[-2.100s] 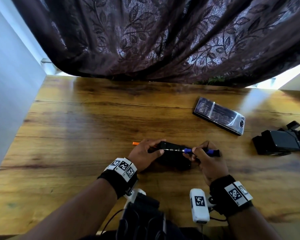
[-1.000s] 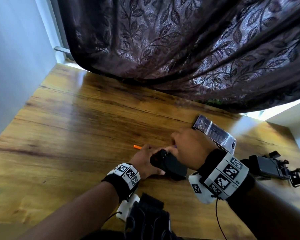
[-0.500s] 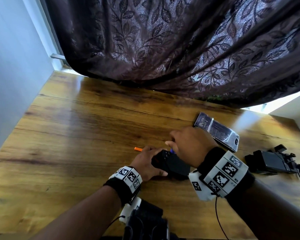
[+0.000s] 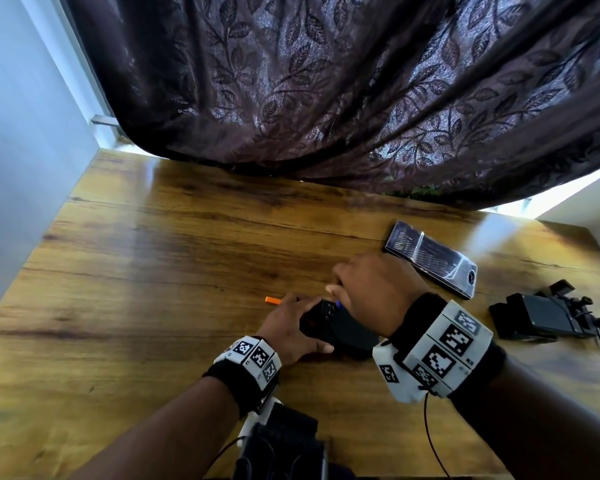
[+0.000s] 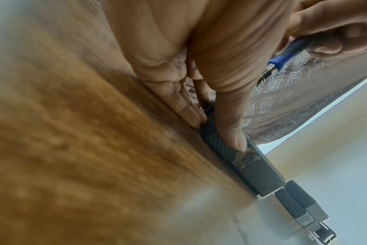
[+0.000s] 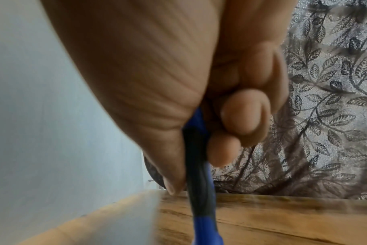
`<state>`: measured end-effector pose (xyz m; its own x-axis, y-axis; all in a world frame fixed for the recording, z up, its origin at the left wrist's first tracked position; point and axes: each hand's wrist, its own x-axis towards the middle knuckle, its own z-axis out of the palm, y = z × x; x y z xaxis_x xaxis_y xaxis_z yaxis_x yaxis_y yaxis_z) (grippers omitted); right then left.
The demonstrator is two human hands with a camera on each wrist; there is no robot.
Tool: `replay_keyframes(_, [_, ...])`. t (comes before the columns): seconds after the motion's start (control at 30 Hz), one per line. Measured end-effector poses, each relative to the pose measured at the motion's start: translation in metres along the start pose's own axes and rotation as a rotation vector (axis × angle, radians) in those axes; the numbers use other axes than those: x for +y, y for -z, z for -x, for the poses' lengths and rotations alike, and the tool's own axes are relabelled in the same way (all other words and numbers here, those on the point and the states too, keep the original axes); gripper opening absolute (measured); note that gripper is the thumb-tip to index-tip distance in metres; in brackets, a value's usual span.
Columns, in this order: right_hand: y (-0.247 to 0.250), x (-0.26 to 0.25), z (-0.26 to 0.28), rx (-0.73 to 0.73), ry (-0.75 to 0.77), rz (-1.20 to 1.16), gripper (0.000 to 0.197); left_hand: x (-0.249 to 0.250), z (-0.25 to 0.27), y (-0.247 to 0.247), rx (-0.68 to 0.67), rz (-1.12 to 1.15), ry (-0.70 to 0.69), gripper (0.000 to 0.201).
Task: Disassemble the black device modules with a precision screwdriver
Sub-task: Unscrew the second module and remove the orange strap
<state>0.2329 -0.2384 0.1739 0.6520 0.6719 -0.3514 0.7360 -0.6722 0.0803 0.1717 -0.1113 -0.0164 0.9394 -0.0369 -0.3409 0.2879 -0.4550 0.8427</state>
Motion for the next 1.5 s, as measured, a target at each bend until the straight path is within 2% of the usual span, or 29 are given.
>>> replay_keyframes(0.17, [0.002, 0.002, 0.005, -0.045, 0.092, -0.058, 0.039, 0.001, 0.000, -0.001, 0.018, -0.013, 0.010, 0.100])
replay_keyframes(0.27, [0.002, -0.001, 0.004, -0.057, 0.098, -0.067, 0.029, 0.001, 0.001, -0.001, 0.017, -0.013, 0.011, 0.102])
replay_keyframes(0.5, [0.004, -0.001, 0.005, -0.058, 0.049, -0.086, 0.013, 0.006, 0.004, 0.000, 0.024, -0.027, 0.016, 0.098])
replay_keyframes(0.93, [-0.005, 0.001, 0.012, -0.005, -0.062, -0.134, 0.019, 0.012, 0.006, 0.001, 0.026, -0.071, 0.032, 0.100])
replay_keyframes(1.2, [-0.012, 0.010, 0.014, 0.038, -0.195, -0.331, 0.014, 0.016, 0.008, -0.001, 0.048, -0.101, 0.035, 0.099])
replay_keyframes(1.5, [-0.008, 0.019, 0.028, 0.009, -0.021, -0.087, 0.023, 0.012, 0.004, -0.001, 0.045, -0.110, 0.024, 0.098])
